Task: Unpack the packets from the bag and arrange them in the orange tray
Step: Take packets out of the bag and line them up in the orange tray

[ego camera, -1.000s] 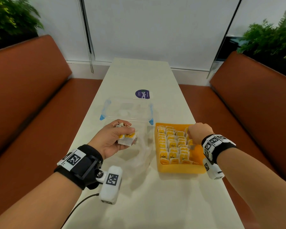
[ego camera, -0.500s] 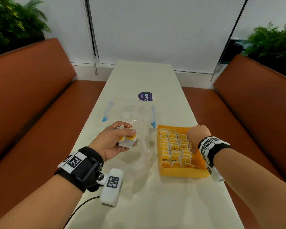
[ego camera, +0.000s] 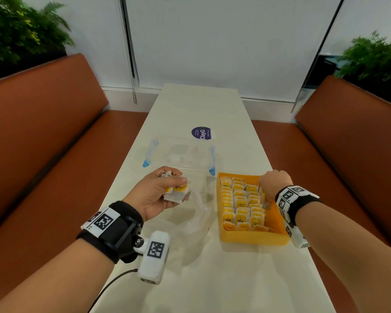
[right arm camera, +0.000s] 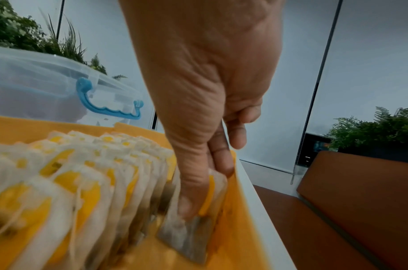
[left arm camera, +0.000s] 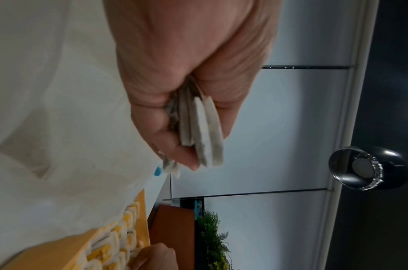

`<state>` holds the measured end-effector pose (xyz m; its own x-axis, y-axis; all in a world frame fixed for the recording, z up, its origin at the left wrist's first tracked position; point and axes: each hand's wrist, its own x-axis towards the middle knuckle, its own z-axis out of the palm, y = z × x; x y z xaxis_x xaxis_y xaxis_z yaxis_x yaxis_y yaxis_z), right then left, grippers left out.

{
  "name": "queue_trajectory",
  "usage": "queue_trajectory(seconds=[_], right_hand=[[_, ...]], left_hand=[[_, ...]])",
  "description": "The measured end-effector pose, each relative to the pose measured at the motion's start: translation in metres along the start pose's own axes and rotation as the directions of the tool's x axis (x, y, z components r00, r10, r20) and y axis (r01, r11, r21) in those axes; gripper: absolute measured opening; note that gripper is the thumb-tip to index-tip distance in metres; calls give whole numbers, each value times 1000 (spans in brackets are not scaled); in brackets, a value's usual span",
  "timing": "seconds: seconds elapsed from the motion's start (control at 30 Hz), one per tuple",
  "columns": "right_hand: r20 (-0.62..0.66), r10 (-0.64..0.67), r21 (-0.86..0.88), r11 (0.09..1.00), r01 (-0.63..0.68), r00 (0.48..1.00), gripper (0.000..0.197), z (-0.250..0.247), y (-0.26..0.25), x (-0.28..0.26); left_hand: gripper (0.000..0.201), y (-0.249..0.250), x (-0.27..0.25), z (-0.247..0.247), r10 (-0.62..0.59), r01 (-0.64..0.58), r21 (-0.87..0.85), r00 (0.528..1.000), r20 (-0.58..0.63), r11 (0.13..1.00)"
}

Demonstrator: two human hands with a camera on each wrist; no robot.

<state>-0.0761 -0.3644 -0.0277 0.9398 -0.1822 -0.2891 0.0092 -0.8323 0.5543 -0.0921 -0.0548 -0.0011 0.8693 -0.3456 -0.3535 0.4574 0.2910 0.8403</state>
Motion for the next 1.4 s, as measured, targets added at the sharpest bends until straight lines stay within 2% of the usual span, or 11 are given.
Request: queue_trajectory(seconds=[0.13,0.27,0.4,0.5,0.63,0.77,0.9,1.03,1.13,1.33,1.4], right_hand=[[5,0,124,992,-1,1000,44,-16,8,-5],[-136,21,319,948,23,990,35,-51,10,-15],[-384,-40,651,697,301,923,15,-91,-9,-33],[-490,-168,711,491,504,855,19,-116,-37,-56],[-551,-239,712,365,600,799,25,-125,-68,-66],[-566,-257,708,335,622,783,13,-127,-77,-68],[-544,-214,781,226,583,812,6,-125,-73,-67],[-529,-152,810,203,551,835,3,-125,-66,-66],[-505,-119,842,148,518,855,10,-125,-63,-69],[-513,-81,833,193,518,855,3,-127,-66,-73],[-496,-111,843,179,508,861,13,-126,-66,-75]], left_hand=[[16,0,-1,1,-11,11,-10,1000,3,1000],[13,1,-1,3,-16,16,-28,1000,-9,999],[17,1,-2,7,-24,23,-59,1000,-19,998],[20,2,-4,9,-34,33,-74,999,-11,997],[23,3,-8,10,-16,18,-43,998,55,999],[22,4,-12,9,-4,6,-14,990,138,1000],[27,3,-14,5,-9,12,-19,987,161,1000],[33,2,-14,7,-7,15,-44,984,176,999],[27,3,-14,9,-8,17,-53,986,165,998],[22,2,-16,11,-31,40,-62,990,136,997],[18,3,-16,12,-31,43,-85,990,136,995]])
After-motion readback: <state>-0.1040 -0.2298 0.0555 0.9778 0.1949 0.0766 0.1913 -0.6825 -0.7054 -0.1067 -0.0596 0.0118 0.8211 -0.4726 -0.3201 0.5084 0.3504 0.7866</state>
